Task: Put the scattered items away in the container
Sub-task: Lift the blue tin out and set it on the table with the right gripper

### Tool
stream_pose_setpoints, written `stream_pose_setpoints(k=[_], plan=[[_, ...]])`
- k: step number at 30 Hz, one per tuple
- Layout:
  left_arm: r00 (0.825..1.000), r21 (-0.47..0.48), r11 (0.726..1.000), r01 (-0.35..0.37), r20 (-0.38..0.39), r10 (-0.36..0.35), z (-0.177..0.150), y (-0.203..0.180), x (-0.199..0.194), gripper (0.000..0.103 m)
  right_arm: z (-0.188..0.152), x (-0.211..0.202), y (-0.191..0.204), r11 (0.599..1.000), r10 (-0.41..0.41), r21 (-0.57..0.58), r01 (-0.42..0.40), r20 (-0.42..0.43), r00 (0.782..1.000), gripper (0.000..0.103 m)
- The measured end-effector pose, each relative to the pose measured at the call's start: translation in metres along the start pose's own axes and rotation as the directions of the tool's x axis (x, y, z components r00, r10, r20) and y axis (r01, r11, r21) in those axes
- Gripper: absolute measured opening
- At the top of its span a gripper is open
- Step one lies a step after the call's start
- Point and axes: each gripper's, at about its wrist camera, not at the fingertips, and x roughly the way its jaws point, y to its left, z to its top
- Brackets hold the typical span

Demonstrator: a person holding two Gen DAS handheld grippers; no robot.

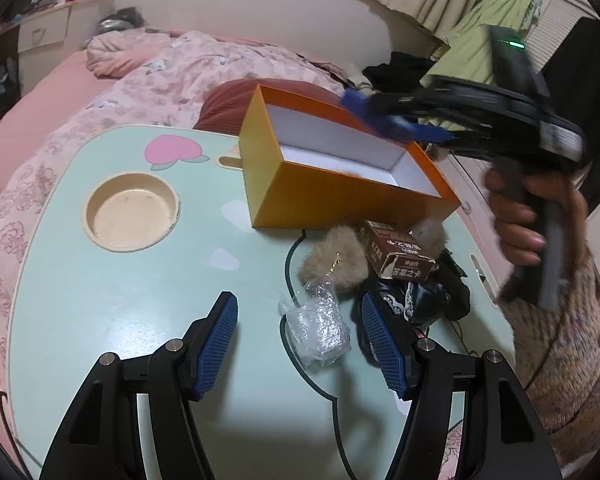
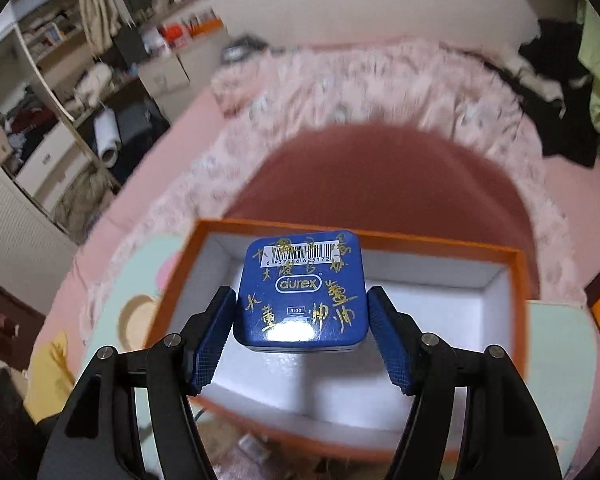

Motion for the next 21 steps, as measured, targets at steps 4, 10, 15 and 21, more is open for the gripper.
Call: stream_pose_setpoints(k=[4,10,15,21], plan=[[1.0,-0.011,1.0,-0.004,0.001,0.004,0.0,0.001,-0.001,0.065,-0.018,-0.034,0.0,0.999,0.034,-0.007,-0.034,0.057,0.998,0.067],[1.0,-0.015,1.0,-0.01,0.002,0.01,-0.001,-0.001,-0.001,0.069,-0.059,-0.054,-0.006,0.999,0.042,-0.004,-0.042,0.03,0.999,0.067],[1.0,-0.016,1.0,-0.012,0.005,0.013,-0.003,-0.003,-0.003,0.071,-0.091,-0.055,-0.012,0.999,0.027,0.028,-0.026,-0.017,1.0,0.067],[1.0,-0.01,1.0,-0.02,0.009,0.021,-0.011,-0.01,-0.008,0.073,-0.122,-0.057,-0.017,0.999,0.013,0.051,-0.011,-0.036,0.999,0.067]])
